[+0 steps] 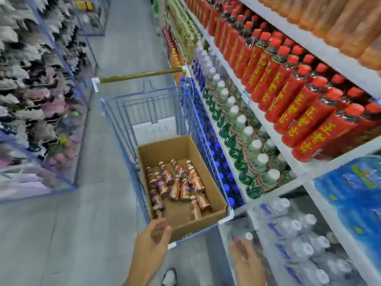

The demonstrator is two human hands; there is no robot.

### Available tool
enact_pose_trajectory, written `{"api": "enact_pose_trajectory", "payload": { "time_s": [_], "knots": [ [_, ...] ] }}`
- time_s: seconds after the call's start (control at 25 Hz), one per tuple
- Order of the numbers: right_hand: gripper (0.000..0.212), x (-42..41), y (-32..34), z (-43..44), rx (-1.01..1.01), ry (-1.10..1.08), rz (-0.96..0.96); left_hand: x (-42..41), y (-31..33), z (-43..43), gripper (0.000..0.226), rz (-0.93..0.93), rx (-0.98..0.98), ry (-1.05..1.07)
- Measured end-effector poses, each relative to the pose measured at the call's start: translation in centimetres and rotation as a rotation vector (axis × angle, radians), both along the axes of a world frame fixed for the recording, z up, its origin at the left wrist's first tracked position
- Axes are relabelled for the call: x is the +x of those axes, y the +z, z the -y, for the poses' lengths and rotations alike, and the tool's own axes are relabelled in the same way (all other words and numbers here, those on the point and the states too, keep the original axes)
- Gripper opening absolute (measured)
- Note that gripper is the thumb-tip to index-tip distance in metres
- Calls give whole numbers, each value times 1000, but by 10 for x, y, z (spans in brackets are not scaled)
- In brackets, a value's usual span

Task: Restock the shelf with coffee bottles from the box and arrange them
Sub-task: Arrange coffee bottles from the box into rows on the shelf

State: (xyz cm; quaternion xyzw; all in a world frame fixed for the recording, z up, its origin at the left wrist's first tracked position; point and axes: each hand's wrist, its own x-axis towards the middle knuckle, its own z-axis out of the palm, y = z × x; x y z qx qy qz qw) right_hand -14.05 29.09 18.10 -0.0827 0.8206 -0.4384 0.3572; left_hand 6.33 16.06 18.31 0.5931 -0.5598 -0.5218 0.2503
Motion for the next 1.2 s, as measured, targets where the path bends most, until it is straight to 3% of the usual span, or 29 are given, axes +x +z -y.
{"api": "enact_pose_trajectory", "payload": {
  "time_s": [0.2,0.32,0.48,0.64,0.76,0.88,1.04,1.2],
  "knots": [
    [18,-5,-2,50,97,131,78,-7,-23,28,14,60,100,105],
    [29,-19,-7,85,141,255,109,-33,-46,52,12,73,176,153],
    [32,-45,-24,124,225,384,207,-69,-110,98,23,171,502,248],
    [22,-72,-38,150,282,464,241,-92,-174,132,41,249,772,428],
    [19,-88,-43,166,317,482,242,-96,-225,142,48,384,832,446],
    [21,-95,-52,179,346,543,258,-93,-295,140,54,506,875,291],
    [24,-99,-74,192,382,577,260,-116,-316,131,67,889,842,319],
    [15,-96,-86,216,413,646,269,-120,-301,134,71,739,874,315]
  ]
}}
